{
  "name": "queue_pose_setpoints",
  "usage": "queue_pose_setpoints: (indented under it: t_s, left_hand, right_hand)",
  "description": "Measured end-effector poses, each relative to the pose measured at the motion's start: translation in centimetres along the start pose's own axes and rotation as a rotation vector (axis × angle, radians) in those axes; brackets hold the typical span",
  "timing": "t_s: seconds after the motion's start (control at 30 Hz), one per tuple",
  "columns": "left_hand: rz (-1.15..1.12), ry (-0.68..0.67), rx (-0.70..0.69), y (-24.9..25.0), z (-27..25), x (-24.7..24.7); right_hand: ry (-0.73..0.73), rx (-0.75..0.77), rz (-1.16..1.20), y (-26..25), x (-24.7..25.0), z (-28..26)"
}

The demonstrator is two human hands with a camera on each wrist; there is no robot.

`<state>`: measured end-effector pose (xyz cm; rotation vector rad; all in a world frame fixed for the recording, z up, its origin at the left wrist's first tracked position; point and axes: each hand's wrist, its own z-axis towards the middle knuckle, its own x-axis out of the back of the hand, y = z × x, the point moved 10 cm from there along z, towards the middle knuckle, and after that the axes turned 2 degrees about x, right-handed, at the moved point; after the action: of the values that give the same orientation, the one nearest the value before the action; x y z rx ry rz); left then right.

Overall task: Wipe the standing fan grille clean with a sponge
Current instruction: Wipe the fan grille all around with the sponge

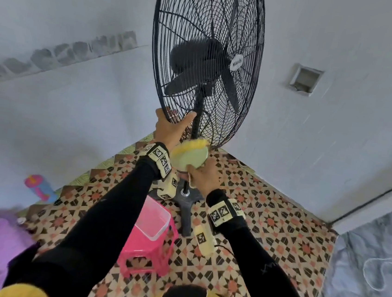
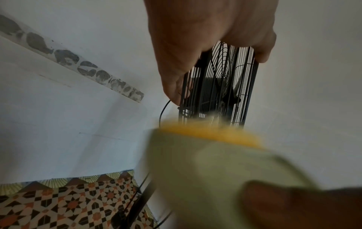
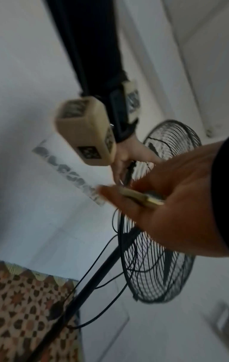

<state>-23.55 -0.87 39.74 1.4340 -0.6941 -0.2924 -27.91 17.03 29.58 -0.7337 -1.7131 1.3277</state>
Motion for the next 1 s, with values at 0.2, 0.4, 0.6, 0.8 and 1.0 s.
queue_pose_setpoints:
  t_s: [0.2, 0.4, 0.6, 0.8, 1.0]
  left_hand:
    - [-0.006, -0.021, -0.009, 0.1, 0.1, 0.4]
    - [-0.033, -0.015, -0.012, 0.2, 0.3, 0.3]
    - [-0.023, -0.017, -0.032, 0.4, 0.1, 0.5]
    - [-0.01, -0.013, -0.029, 0.5, 0.1, 0.3]
    - [-0.016, -0.028, -0.017, 0.5, 0.4, 0.3]
  right_hand:
    - [-0.064, -0.07, 0.164, 0.3, -1.1, 0.2]
    - [0.161, -0.029, 0.316, -1.0, 2.2, -1.0]
    - [0.199, 0.046, 0.064, 0.3, 1.2, 1.8]
    - [0.127, 0.048, -0.077, -2.7, 0.3, -0.8]
    - [0.486, 0.073, 0.247, -1.6, 4.9, -0.7]
